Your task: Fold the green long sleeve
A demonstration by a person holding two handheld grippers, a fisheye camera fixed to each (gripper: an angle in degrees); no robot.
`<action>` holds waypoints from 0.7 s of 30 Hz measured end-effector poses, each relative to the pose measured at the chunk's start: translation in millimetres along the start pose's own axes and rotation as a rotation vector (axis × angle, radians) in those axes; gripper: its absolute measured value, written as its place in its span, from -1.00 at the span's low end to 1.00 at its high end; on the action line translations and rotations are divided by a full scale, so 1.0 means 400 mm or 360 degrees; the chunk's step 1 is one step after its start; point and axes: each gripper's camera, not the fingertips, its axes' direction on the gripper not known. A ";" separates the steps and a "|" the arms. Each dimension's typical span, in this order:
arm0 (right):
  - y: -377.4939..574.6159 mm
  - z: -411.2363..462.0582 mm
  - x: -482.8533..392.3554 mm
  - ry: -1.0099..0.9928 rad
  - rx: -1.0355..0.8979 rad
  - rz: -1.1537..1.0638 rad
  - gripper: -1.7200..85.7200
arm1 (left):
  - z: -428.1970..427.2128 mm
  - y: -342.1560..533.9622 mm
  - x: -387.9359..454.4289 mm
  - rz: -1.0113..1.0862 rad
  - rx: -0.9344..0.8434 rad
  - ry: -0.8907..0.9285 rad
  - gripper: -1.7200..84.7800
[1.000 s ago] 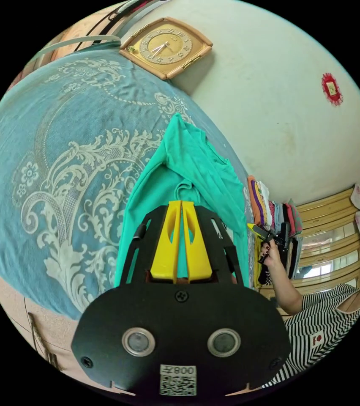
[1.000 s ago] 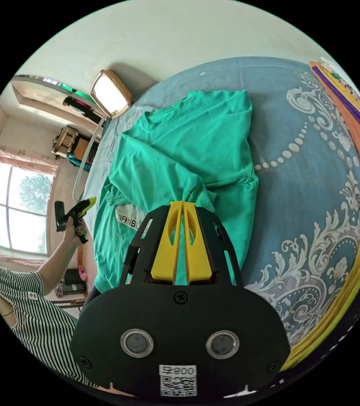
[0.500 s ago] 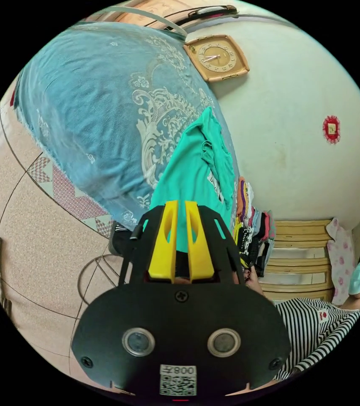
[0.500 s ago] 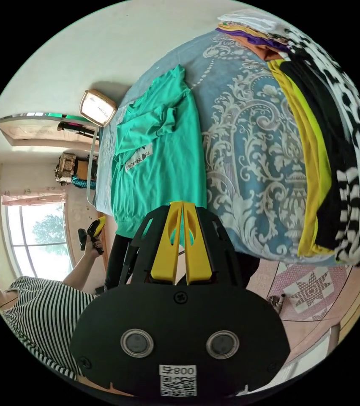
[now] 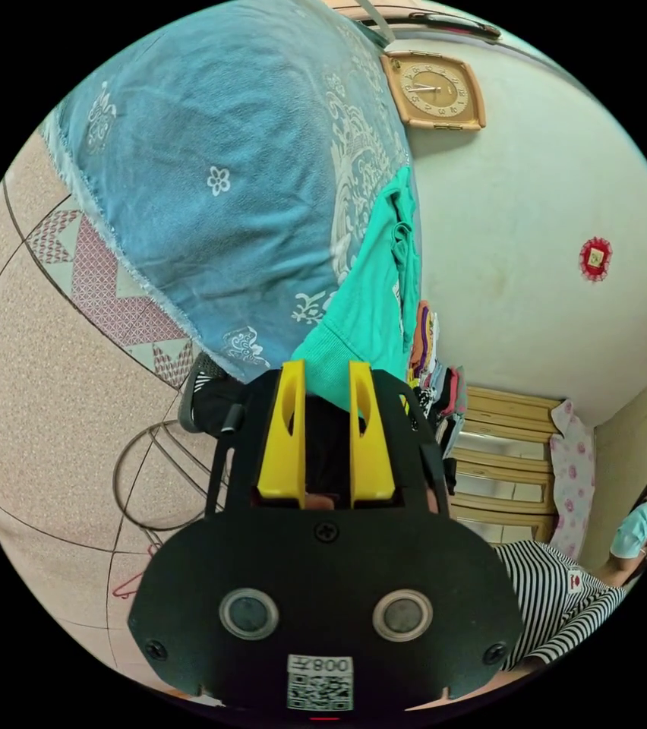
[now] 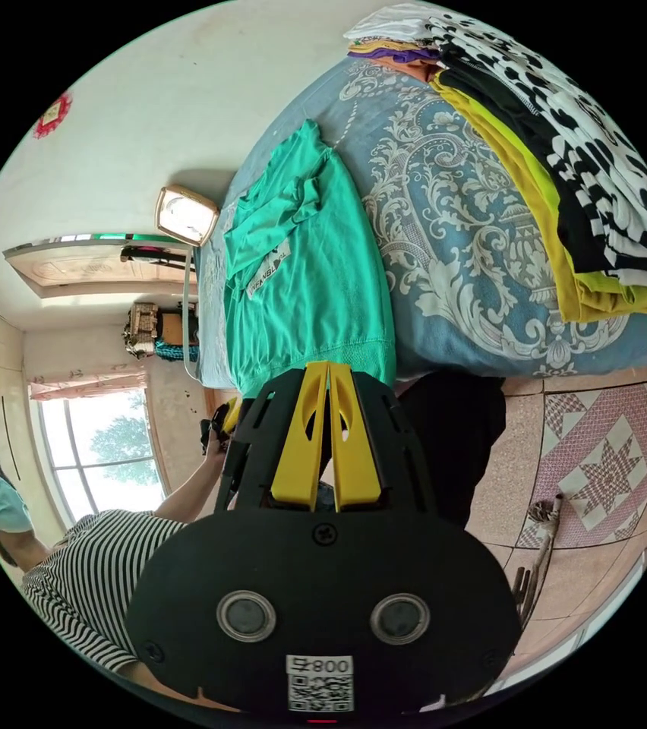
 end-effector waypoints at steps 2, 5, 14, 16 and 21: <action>0.028 -0.004 -0.006 -0.0018 0.0014 0.0013 -0.96 | -0.011 0.005 -0.020 0.0018 -0.0040 0.0020 -0.74; 0.062 -0.004 -0.012 -0.0013 0.0028 0.0043 -0.96 | -0.024 0.008 -0.042 0.0050 -0.0092 0.0043 -0.73; 0.168 -0.001 -0.031 0.0089 0.0026 0.0128 -0.96 | -0.059 0.012 -0.103 0.0123 -0.0208 0.0091 -0.69; 0.190 -0.008 -0.036 0.0113 0.0039 0.0139 -0.96 | -0.072 0.016 -0.109 0.0151 -0.0203 0.0091 -0.68; 0.243 -0.031 -0.048 0.0153 0.0089 0.0168 -0.96 | -0.088 0.019 -0.133 0.0201 -0.0302 0.0070 -0.66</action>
